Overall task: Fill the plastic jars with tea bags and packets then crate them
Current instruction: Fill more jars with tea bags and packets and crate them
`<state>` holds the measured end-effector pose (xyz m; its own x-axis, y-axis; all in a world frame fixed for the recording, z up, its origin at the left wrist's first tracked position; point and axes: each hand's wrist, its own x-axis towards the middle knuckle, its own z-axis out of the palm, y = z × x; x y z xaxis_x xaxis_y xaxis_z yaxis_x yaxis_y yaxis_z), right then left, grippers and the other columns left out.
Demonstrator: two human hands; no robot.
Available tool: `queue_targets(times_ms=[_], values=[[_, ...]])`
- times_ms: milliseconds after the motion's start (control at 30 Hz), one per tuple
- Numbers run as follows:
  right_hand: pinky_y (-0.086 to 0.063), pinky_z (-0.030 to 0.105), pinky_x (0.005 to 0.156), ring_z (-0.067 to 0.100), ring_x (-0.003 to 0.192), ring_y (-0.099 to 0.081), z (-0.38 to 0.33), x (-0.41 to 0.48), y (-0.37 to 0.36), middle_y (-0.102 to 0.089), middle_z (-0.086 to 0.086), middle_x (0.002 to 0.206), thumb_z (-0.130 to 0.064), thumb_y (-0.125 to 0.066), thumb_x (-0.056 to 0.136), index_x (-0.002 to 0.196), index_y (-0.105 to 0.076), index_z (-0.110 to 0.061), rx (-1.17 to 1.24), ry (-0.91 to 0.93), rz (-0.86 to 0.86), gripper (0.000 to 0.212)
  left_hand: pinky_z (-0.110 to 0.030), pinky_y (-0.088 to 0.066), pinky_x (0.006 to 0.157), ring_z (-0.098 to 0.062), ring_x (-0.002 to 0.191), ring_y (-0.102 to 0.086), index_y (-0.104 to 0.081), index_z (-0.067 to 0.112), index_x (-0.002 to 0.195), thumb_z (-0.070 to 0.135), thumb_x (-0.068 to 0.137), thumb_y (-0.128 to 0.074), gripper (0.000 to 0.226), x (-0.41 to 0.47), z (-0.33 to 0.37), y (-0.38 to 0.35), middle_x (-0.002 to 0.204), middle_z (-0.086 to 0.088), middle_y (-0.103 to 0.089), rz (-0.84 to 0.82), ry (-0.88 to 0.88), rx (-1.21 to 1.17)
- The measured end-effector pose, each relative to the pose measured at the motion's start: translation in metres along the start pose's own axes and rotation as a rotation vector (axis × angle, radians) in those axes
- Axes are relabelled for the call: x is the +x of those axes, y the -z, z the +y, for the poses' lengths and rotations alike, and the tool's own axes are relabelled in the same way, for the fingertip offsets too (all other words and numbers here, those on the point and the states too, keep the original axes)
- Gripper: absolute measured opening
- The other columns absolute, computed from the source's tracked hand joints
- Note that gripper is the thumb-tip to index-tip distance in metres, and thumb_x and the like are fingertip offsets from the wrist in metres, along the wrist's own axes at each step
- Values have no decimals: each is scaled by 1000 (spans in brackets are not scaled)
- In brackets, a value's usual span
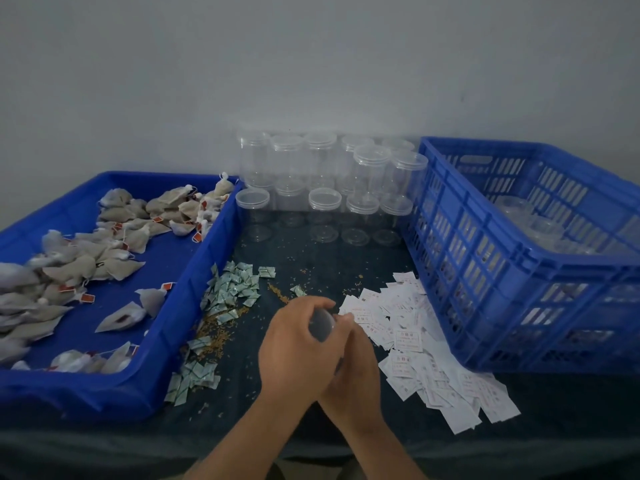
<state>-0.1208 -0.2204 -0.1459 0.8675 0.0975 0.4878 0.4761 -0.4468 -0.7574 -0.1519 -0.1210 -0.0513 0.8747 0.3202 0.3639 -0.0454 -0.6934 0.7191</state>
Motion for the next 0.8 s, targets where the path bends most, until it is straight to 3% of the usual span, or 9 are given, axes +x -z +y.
queue_targets(times_ms=[100,167,300,367,467,533,600,700,800], values=[[-59,41,92,16,114,-67,3,2,2,-66,-7,127,-69,-69,89,139,-57,-27,165,-125,-34,67,-34,-37,118,-7,149,-31,-28,41,157,81,89,-45,81,-9,1,0,163,20,-29,-199,-73,241],[-59,41,91,13,115,-67,1,2,4,-66,-12,129,-66,-67,86,142,-56,-27,170,-151,34,70,-37,-44,113,-22,149,-37,-6,34,160,75,92,-48,89,-13,-2,8,172,9,-6,-381,-141,395],[-59,32,87,9,114,-66,-4,2,5,-65,-19,127,-62,-85,76,141,-52,-37,151,-120,-15,76,-39,-58,85,-20,103,-68,-33,38,142,86,70,-52,88,8,2,49,135,8,-54,-335,-104,546],[-59,32,90,12,119,-67,-5,3,5,-65,-16,131,-65,-93,71,143,-52,-32,204,-115,-46,89,-42,-51,104,-20,129,-56,-29,47,149,88,67,-59,96,25,-6,63,145,10,-51,-307,-219,603],[-59,36,87,18,112,-70,-7,4,7,-68,-11,126,-63,-92,74,139,-54,-28,244,-55,-74,83,-38,-22,124,-12,158,-11,-15,60,158,64,78,-77,101,40,-4,72,172,19,-7,-648,-402,416],[-59,33,83,17,107,-70,-8,2,8,-67,-12,122,-56,-94,77,134,-54,-33,227,-22,-78,73,-27,-32,119,-3,151,-27,-33,59,155,48,84,-79,85,42,-4,70,166,27,-24,-746,-452,332],[-59,33,87,16,113,-68,-8,2,8,-66,-13,126,-55,-95,76,137,-54,-33,215,-19,-74,77,-26,-51,104,8,125,-51,-47,56,145,55,83,-73,67,42,-5,70,144,33,-49,-594,-460,325],[-55,28,101,9,125,-63,-8,2,9,-62,-19,134,-69,-90,71,144,-51,-34,210,-97,25,90,-28,-63,77,4,95,-69,-59,49,130,55,91,-52,40,45,-6,76,111,25,-71,-307,-179,-32],[-45,8,102,-3,128,-58,-8,6,12,-61,-29,133,-65,-91,66,140,-45,-51,295,-216,98,88,-46,-66,79,-14,85,-78,-67,30,120,40,99,-51,28,60,-23,78,97,9,-80,-218,288,-542]])
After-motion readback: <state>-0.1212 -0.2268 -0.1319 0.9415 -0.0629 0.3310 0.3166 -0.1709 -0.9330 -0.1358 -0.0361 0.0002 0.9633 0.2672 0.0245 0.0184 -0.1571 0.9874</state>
